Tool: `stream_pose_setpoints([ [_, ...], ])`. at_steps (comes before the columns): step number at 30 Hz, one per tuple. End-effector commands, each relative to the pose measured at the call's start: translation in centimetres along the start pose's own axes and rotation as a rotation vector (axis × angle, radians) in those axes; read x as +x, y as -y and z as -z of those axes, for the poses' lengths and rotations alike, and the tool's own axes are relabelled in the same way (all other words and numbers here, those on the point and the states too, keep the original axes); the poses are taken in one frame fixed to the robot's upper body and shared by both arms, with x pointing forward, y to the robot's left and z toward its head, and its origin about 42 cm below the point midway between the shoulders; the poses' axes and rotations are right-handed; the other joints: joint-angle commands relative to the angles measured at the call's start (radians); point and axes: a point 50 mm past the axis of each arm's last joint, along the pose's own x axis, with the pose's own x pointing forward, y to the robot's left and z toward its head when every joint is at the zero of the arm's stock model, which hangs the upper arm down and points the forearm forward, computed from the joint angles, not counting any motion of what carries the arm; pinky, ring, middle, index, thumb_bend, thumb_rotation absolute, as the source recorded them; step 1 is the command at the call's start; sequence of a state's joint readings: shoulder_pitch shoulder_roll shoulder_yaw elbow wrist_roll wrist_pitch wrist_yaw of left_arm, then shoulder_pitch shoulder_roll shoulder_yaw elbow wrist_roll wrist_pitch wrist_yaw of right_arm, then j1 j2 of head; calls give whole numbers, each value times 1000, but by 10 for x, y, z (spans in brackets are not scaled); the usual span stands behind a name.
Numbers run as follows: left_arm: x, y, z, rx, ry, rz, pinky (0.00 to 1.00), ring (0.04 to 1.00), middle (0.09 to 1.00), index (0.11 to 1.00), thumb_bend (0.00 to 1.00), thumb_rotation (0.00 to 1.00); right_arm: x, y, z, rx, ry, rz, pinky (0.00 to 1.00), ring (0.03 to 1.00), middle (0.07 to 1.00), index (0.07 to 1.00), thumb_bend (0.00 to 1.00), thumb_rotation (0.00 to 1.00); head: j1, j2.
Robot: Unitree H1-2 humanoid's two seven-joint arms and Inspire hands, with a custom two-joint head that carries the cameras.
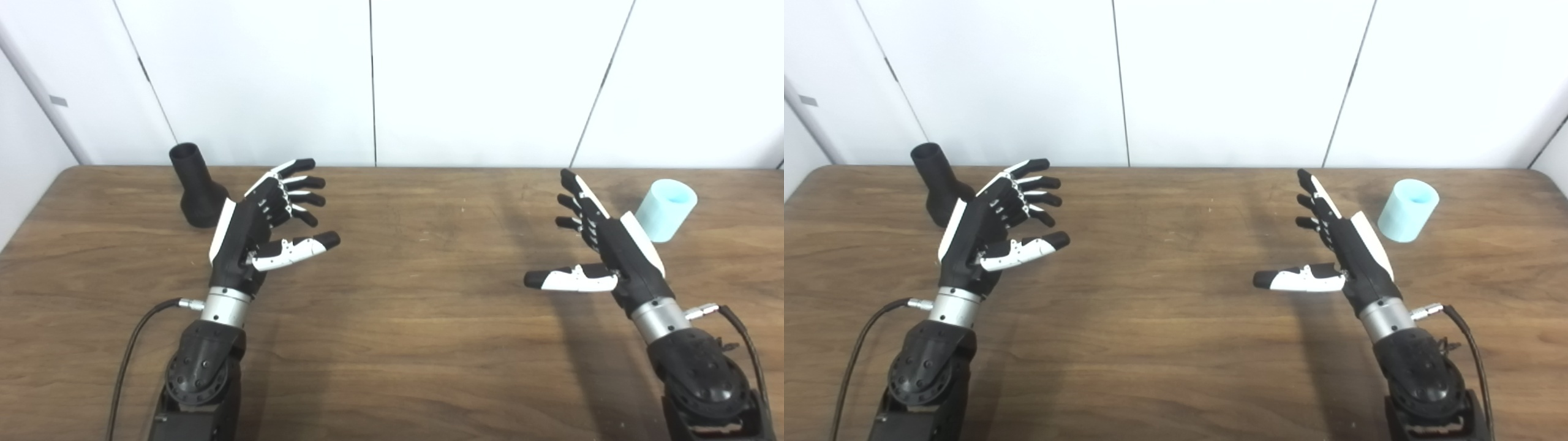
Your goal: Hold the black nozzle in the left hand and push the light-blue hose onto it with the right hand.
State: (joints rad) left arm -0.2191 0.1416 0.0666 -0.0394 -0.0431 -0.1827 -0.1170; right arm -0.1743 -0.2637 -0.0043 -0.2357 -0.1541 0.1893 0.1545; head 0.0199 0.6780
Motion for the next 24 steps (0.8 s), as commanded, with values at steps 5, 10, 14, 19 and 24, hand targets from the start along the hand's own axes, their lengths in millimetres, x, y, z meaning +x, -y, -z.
stream_pose_setpoints([
  [5,12,-4,-13,9,93,-5,414,599,668,722,832,137,6,9,-17,-24,85,17,852,957,1000,996,972,298,0,1],
  [10,12,-3,-12,3,95,-3,416,596,664,725,831,135,6,9,-15,-21,77,11,852,955,1000,994,979,306,23,-7],
  [14,10,8,-8,-3,95,-1,415,595,661,725,833,138,2,17,-8,-20,67,7,862,959,1000,994,976,302,188,-62],
  [19,6,29,6,-16,91,4,400,586,655,728,851,155,-6,30,4,-21,41,2,882,969,1000,996,987,288,307,-165],
  [24,1,37,20,-18,74,23,412,594,654,727,838,133,-5,29,16,17,61,-10,869,973,1000,988,934,243,327,-217],
])
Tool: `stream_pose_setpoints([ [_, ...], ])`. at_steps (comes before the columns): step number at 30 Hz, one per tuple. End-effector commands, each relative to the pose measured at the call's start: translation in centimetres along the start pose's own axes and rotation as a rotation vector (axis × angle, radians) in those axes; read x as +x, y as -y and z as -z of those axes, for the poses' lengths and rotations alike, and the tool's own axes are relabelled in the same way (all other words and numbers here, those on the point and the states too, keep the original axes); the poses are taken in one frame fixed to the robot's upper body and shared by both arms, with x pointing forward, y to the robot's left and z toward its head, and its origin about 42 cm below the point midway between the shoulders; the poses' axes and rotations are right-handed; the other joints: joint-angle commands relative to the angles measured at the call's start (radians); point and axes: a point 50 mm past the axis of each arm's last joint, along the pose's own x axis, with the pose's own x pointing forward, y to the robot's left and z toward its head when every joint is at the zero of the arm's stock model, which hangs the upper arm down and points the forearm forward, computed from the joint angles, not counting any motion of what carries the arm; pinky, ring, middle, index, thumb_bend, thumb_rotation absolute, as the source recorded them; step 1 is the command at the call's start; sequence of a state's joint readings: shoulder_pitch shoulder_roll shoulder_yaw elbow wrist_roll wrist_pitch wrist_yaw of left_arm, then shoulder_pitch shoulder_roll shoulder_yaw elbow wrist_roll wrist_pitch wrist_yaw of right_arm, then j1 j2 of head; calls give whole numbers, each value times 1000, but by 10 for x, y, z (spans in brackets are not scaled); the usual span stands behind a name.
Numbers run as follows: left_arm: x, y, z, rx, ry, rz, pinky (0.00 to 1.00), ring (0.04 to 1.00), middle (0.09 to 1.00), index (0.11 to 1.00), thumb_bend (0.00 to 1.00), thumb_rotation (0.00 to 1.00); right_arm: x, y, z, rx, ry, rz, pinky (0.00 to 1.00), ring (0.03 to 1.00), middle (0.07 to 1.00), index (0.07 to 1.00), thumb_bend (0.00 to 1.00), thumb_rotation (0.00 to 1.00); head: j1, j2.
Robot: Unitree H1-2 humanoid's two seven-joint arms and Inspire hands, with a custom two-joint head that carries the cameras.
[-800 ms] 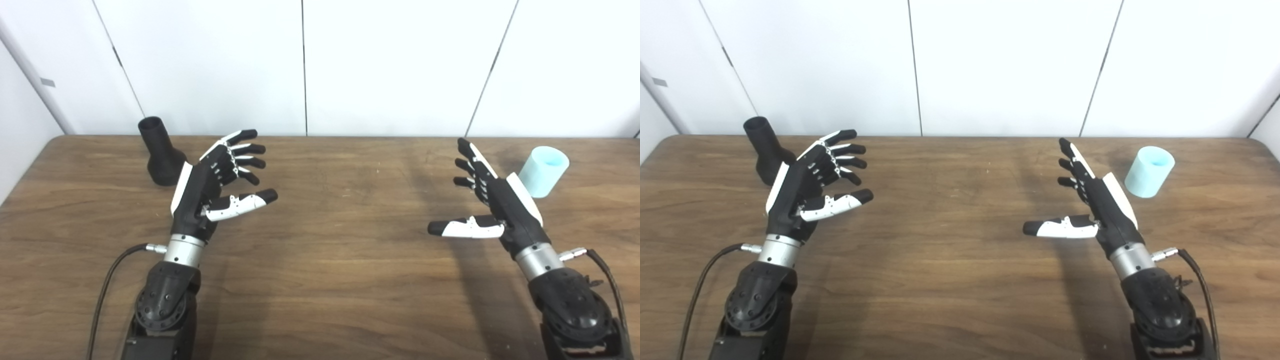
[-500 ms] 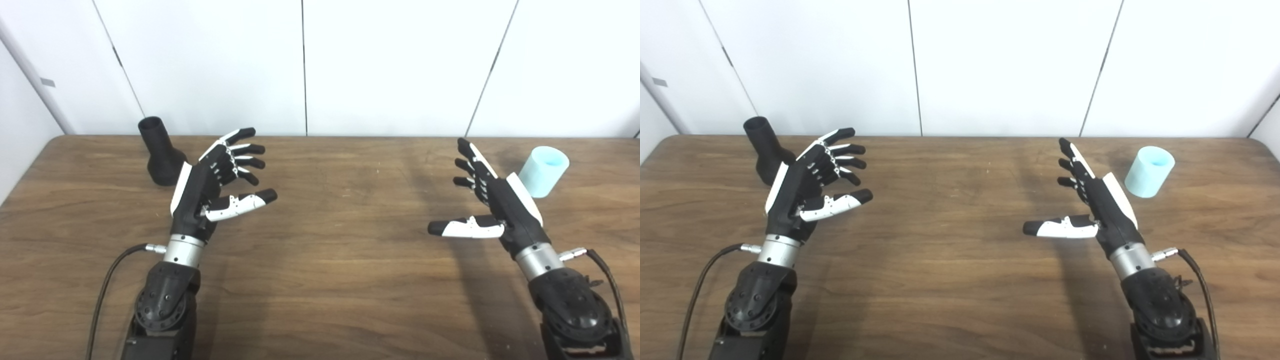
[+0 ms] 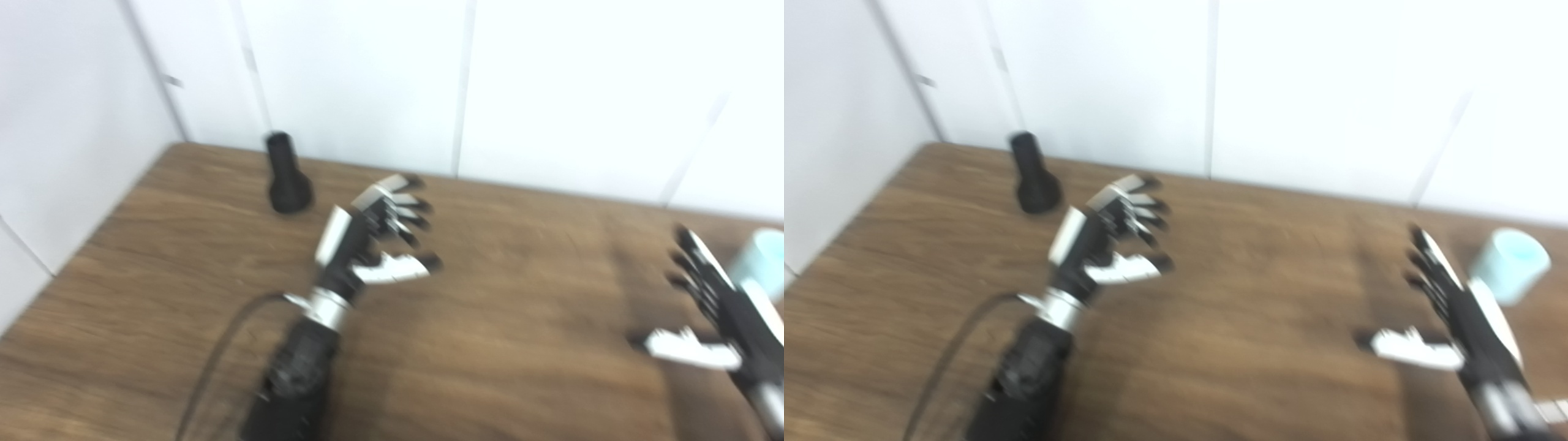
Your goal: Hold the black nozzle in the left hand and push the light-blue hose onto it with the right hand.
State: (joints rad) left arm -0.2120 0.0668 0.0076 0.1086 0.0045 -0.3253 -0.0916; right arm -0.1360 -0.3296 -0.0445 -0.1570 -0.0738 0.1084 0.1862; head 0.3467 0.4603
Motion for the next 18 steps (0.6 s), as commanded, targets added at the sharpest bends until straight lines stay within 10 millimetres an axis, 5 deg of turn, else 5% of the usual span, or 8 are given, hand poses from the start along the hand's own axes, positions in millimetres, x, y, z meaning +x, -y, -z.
stream_pose_setpoints([
  [1,10,-4,-11,22,85,3,415,595,654,727,838,132,9,5,-11,5,100,10,868,974,1000,988,930,242,2,-8],
  [7,12,-8,-11,64,106,-7,465,604,654,718,860,154,16,4,-6,12,115,14,871,966,1000,984,943,227,27,-53],
  [10,13,-8,-17,226,159,-7,474,608,657,707,881,186,18,4,-6,20,117,16,871,966,1000,984,943,221,31,-61],
  [18,33,-48,-57,534,267,-22,506,642,692,715,868,218,21,7,-3,25,123,20,846,949,1000,981,942,212,29,-70],
])
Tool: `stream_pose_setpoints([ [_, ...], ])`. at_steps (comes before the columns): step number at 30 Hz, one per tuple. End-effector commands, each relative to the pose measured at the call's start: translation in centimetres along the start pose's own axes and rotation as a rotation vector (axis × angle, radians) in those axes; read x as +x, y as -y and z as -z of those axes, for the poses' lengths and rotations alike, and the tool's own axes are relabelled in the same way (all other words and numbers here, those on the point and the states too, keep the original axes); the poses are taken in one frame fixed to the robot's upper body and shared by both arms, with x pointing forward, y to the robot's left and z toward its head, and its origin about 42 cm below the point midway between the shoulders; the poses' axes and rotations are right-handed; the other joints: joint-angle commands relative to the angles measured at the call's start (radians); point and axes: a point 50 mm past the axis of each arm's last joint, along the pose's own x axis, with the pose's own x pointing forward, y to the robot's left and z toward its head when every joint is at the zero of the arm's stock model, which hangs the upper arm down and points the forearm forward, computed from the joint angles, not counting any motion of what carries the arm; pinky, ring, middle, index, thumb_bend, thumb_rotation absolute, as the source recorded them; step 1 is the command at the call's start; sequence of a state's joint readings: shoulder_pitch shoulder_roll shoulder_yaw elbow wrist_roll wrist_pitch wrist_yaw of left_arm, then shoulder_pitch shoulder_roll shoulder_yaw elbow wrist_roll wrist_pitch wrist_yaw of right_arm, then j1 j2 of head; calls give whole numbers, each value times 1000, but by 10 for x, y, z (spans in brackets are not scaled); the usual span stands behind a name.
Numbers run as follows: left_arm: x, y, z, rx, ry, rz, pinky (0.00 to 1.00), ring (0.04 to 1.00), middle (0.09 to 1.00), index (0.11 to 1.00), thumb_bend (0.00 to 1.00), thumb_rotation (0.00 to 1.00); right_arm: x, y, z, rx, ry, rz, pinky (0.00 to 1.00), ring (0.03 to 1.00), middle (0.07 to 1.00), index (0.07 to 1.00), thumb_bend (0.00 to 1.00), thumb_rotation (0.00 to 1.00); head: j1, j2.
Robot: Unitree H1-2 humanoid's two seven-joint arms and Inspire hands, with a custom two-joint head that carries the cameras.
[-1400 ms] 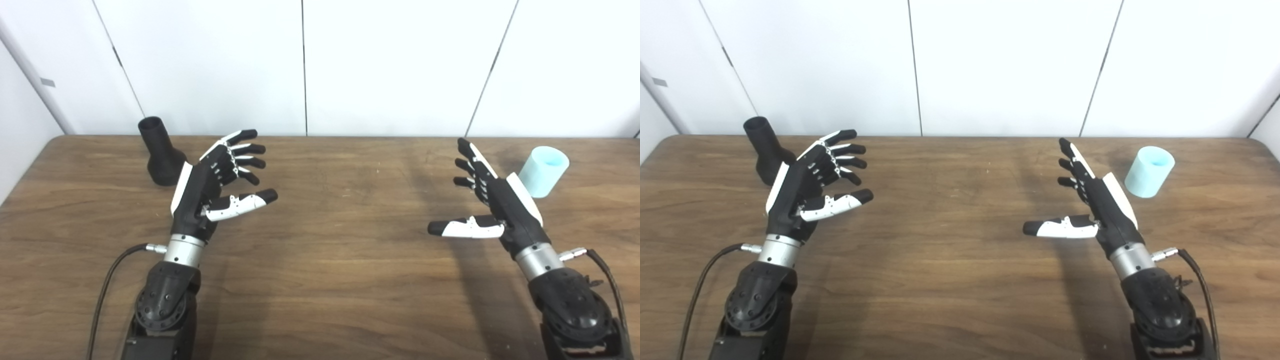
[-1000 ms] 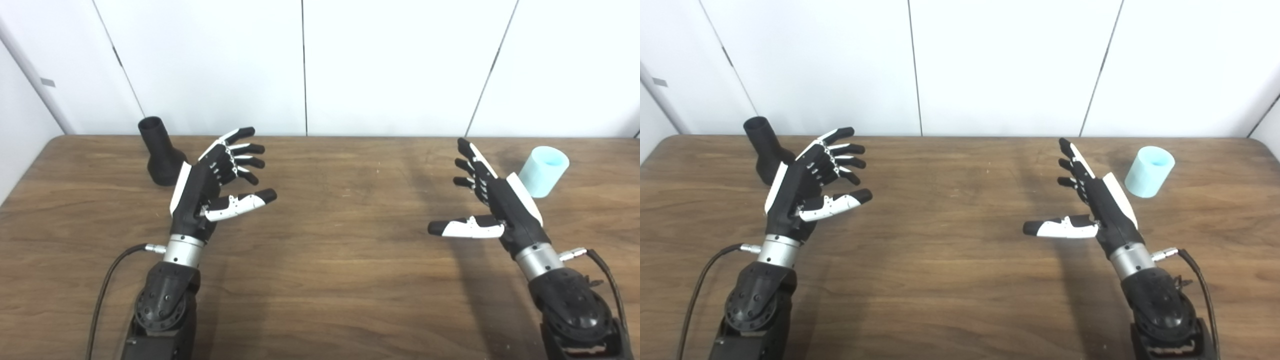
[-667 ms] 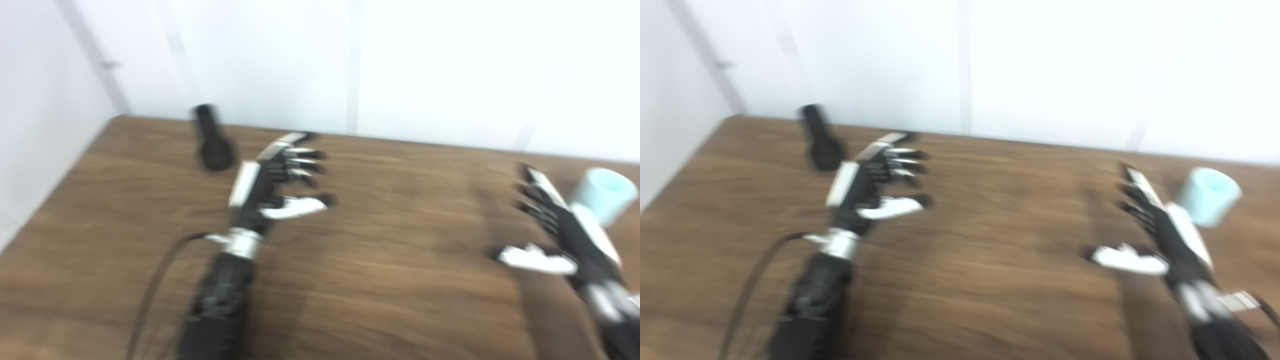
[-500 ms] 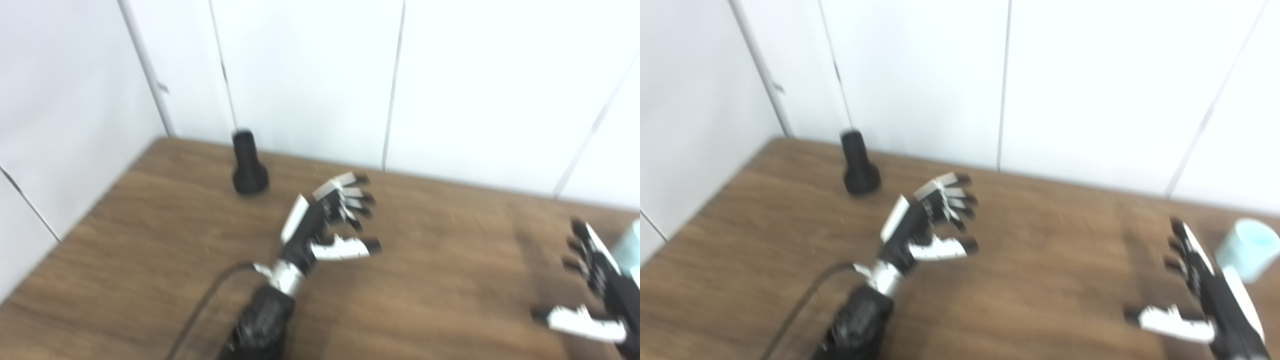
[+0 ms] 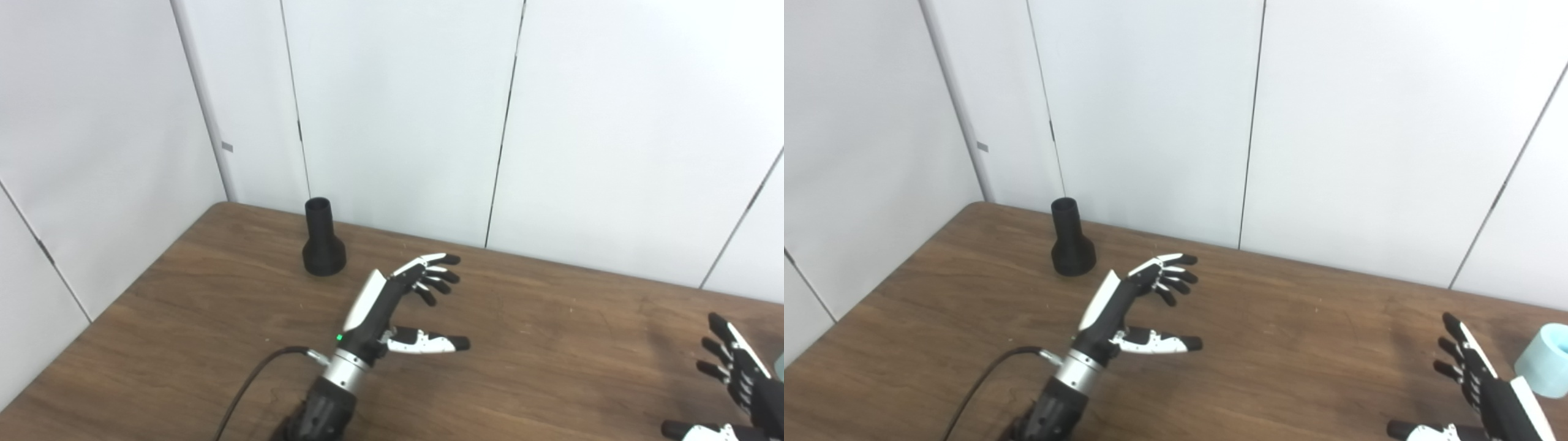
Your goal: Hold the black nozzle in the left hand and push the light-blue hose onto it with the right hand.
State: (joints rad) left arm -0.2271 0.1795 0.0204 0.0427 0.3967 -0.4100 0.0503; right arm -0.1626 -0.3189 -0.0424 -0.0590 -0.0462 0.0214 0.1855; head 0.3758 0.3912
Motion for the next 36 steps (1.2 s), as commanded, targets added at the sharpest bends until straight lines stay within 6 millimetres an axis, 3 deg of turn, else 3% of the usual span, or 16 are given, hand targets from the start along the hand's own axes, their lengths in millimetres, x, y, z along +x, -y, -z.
stream_pose_setpoints([
  [1,34,-33,-20,79,107,-52,522,654,703,725,863,222,12,10,-16,-11,102,24,842,947,1000,980,944,213,0,-2],
  [5,48,-65,-20,178,58,-52,580,717,757,774,838,219,13,10,-14,-10,103,24,841,948,1000,980,942,209,3,-4],
  [8,54,-79,-20,251,10,-42,629,770,789,807,831,213,13,9,-14,-11,102,21,847,951,1000,982,939,204,3,-6],
  [12,64,-102,-23,363,-46,-29,761,867,862,856,840,246,13,10,-14,-10,98,16,857,955,1000,985,934,194,3,-7],
  [17,83,-146,2,401,-138,-69,916,959,965,987,854,337,14,10,-14,-14,94,9,837,948,1000,986,931,187,5,-10],
  [21,89,-158,18,422,-141,-140,940,966,977,1000,865,360,15,11,-14,-16,95,8,813,932,1000,987,930,183,4,-9],
  [28,98,-164,23,505,-199,-253,969,1000,1000,1000,847,283,15,13,-13,-25,95,20,791,932,1000,981,935,191,-1,-10],
  [36,98,-162,36,485,-346,-248,1000,1000,1000,1000,951,300,15,13,-14,-37,95,39,784,934,1000,975,931,185,-3,-6],
])
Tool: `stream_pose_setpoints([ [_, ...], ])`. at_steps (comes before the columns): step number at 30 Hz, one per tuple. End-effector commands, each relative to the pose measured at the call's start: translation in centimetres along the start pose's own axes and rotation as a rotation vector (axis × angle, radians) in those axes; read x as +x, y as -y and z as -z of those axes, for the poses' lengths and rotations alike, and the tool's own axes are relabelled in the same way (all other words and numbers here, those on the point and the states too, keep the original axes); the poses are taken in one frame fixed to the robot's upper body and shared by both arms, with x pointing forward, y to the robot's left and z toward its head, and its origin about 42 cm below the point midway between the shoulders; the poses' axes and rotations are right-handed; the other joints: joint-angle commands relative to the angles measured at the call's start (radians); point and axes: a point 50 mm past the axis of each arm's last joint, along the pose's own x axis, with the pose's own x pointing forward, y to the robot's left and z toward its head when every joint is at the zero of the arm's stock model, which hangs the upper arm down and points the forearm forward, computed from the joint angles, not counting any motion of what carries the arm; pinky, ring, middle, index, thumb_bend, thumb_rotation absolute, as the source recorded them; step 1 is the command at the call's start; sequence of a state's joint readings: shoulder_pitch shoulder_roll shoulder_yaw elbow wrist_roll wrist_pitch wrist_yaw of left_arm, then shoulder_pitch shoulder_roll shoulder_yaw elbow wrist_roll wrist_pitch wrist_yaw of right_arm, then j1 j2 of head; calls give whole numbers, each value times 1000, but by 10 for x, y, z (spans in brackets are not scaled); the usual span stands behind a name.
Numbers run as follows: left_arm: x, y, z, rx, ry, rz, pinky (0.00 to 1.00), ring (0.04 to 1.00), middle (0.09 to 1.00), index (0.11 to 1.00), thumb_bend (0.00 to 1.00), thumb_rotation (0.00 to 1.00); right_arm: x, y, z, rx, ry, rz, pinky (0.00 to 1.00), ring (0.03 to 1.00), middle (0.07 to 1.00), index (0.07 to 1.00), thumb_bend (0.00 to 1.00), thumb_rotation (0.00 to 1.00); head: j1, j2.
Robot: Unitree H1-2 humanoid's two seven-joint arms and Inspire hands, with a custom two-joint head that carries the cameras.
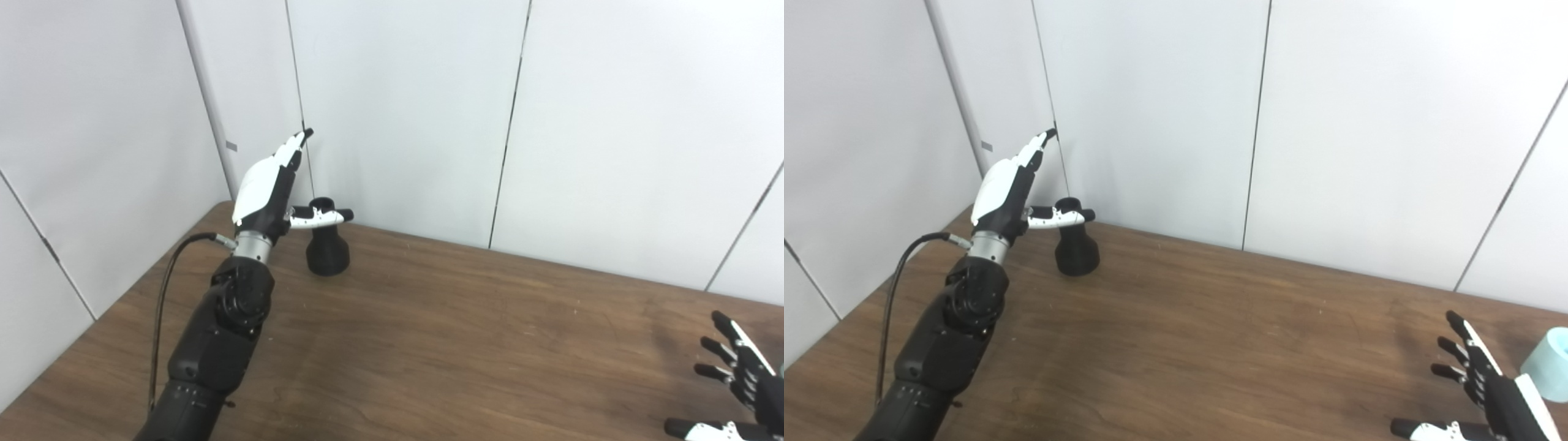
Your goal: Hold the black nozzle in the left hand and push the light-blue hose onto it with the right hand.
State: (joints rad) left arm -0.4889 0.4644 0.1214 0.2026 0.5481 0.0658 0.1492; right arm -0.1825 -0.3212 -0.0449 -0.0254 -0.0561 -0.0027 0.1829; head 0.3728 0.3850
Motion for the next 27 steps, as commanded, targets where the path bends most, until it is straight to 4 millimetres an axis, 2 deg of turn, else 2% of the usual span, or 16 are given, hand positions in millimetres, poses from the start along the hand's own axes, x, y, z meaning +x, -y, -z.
stream_pose_setpoints([
  [1,18,-15,-10,8,-13,-19,1000,1000,1000,1000,959,303,9,11,-16,-24,87,35,784,934,1000,975,930,184,0,0],
  [4,18,-11,-7,20,-93,27,1000,1000,1000,1000,997,336,9,11,-16,-24,87,37,780,933,1000,974,933,188,-2,1],
  [11,15,2,13,89,-224,104,1000,1000,985,1000,1000,456,8,12,-15,-22,81,35,764,921,1000,969,939,195,-6,3],
  [23,10,15,11,65,-289,207,1000,1000,978,986,1000,445,7,14,-17,-3,95,15,761,919,1000,967,945,204,-12,8],
  [27,9,21,11,76,-290,236,1000,1000,967,935,1000,433,6,16,-17,-2,104,13,750,925,1000,965,954,215,-17,14],
])
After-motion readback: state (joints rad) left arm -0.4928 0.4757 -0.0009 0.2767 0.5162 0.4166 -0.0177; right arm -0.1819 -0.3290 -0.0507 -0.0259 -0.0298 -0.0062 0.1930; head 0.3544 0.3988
